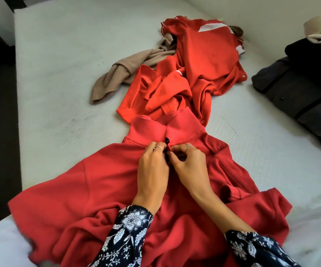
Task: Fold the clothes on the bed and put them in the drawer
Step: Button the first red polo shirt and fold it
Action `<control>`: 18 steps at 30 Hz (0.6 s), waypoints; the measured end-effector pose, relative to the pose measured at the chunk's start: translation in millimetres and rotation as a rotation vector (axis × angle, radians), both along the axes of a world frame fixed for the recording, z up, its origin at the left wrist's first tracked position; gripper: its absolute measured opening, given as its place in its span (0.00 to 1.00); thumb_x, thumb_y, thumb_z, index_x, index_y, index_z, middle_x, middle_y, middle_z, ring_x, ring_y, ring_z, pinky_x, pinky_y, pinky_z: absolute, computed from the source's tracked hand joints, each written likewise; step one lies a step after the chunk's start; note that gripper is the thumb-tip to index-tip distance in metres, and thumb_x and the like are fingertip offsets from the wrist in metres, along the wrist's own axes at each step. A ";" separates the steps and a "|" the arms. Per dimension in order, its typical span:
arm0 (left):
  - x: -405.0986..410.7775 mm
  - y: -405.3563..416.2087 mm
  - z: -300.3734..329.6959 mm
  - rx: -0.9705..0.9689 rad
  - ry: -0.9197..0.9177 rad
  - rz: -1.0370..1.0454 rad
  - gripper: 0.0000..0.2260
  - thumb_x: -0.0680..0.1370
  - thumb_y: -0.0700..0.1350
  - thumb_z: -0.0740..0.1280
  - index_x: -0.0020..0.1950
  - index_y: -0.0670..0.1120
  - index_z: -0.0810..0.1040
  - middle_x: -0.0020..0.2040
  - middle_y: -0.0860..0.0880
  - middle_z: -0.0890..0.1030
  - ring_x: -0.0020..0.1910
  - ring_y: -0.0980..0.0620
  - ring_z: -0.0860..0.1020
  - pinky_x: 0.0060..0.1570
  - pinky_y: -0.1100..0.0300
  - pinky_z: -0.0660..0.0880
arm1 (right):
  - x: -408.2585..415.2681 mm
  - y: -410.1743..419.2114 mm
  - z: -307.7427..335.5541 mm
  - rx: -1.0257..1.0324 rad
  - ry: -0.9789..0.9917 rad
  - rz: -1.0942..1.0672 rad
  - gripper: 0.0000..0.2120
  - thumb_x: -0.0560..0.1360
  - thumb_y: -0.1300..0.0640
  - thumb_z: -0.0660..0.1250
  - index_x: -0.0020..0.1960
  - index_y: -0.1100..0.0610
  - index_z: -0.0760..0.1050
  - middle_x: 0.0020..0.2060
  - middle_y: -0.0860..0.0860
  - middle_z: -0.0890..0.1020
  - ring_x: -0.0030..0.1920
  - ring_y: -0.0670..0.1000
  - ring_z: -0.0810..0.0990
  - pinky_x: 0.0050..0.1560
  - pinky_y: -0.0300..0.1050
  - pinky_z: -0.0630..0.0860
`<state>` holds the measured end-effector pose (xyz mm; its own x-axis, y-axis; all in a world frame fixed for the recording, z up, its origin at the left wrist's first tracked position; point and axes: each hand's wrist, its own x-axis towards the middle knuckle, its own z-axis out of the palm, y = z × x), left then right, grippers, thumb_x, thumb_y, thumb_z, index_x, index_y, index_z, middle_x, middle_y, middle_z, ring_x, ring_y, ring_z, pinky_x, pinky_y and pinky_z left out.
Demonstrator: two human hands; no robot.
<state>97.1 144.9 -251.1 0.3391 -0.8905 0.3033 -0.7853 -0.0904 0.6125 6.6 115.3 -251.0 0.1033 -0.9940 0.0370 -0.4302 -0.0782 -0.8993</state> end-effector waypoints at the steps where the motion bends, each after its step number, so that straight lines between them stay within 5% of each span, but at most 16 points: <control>1: 0.9 0.8 0.1 -0.031 0.088 0.012 0.09 0.72 0.31 0.68 0.48 0.42 0.79 0.43 0.46 0.80 0.41 0.46 0.78 0.43 0.56 0.72 | -0.5 -0.2 -0.2 0.002 -0.009 -0.005 0.05 0.72 0.64 0.72 0.48 0.60 0.83 0.39 0.49 0.82 0.36 0.36 0.79 0.40 0.25 0.71; 7: 1.8 9.5 -1.8 -0.122 0.432 0.100 0.13 0.73 0.32 0.70 0.41 0.49 0.72 0.36 0.53 0.78 0.36 0.56 0.77 0.40 0.64 0.73 | -0.6 0.2 -0.2 0.001 -0.036 -0.023 0.05 0.72 0.64 0.71 0.47 0.59 0.83 0.39 0.48 0.83 0.38 0.37 0.80 0.41 0.25 0.71; 14: 4.0 7.5 -5.3 -0.146 0.556 0.107 0.19 0.74 0.31 0.67 0.38 0.54 0.66 0.38 0.51 0.79 0.38 0.50 0.78 0.43 0.56 0.75 | -4.4 0.6 1.1 -0.014 -0.020 0.079 0.06 0.73 0.64 0.70 0.48 0.60 0.83 0.42 0.49 0.83 0.40 0.42 0.80 0.43 0.29 0.73; 18: 4.4 5.3 -4.7 -0.140 0.617 0.141 0.17 0.74 0.31 0.68 0.38 0.53 0.69 0.38 0.53 0.79 0.38 0.55 0.78 0.44 0.59 0.76 | -4.6 -0.9 2.4 -0.009 -0.049 0.112 0.07 0.76 0.64 0.65 0.46 0.61 0.82 0.42 0.50 0.82 0.42 0.44 0.79 0.43 0.33 0.72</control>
